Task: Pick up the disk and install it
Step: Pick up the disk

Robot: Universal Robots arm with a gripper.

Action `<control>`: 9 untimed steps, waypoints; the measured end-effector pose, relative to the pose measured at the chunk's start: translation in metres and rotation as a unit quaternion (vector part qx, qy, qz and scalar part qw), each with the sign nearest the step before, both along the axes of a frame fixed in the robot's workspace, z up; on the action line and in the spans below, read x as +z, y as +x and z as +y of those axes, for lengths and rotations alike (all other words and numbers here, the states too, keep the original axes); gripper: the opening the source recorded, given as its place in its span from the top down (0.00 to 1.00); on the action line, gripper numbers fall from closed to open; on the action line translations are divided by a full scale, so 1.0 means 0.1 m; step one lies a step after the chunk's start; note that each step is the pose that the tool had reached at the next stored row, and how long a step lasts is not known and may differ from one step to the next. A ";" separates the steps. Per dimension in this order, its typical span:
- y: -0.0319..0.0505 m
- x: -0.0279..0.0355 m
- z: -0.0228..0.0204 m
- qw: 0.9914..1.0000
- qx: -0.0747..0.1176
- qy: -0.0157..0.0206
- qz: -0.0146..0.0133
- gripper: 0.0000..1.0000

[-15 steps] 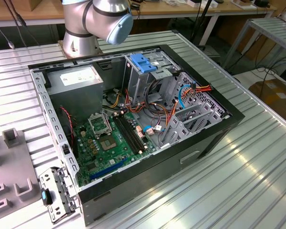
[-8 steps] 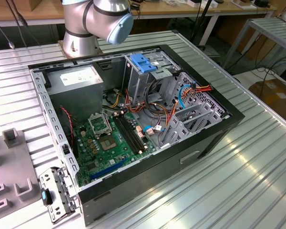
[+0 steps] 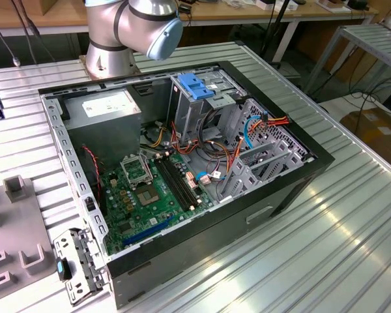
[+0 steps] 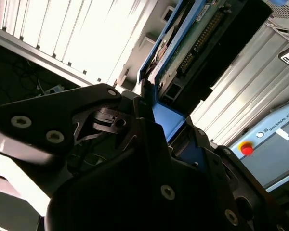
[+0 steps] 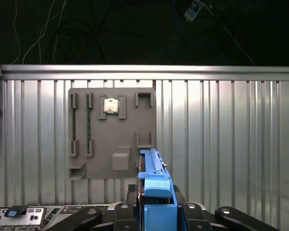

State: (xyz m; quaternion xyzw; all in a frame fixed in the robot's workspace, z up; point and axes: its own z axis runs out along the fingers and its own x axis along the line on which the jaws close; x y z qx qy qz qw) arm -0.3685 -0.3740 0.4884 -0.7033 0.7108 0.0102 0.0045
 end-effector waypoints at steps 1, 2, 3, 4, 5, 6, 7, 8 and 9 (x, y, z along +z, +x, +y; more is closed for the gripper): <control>0.011 0.000 0.000 1.000 0.000 0.000 0.000 0.63; 0.023 0.000 0.000 1.000 0.000 0.000 0.000 0.63; 0.031 0.000 0.000 1.000 0.000 0.000 0.000 0.63; 0.040 0.000 0.000 1.000 0.000 0.000 0.000 0.63; 0.046 -0.001 0.000 1.000 0.000 0.000 0.000 0.63; 0.053 0.000 0.000 1.000 0.000 0.000 0.000 0.63; 0.061 -0.001 0.000 1.000 0.000 0.000 0.000 0.63; 0.067 0.000 0.000 1.000 0.000 0.000 0.000 0.63; 0.072 0.000 0.000 1.000 0.000 0.000 0.000 0.63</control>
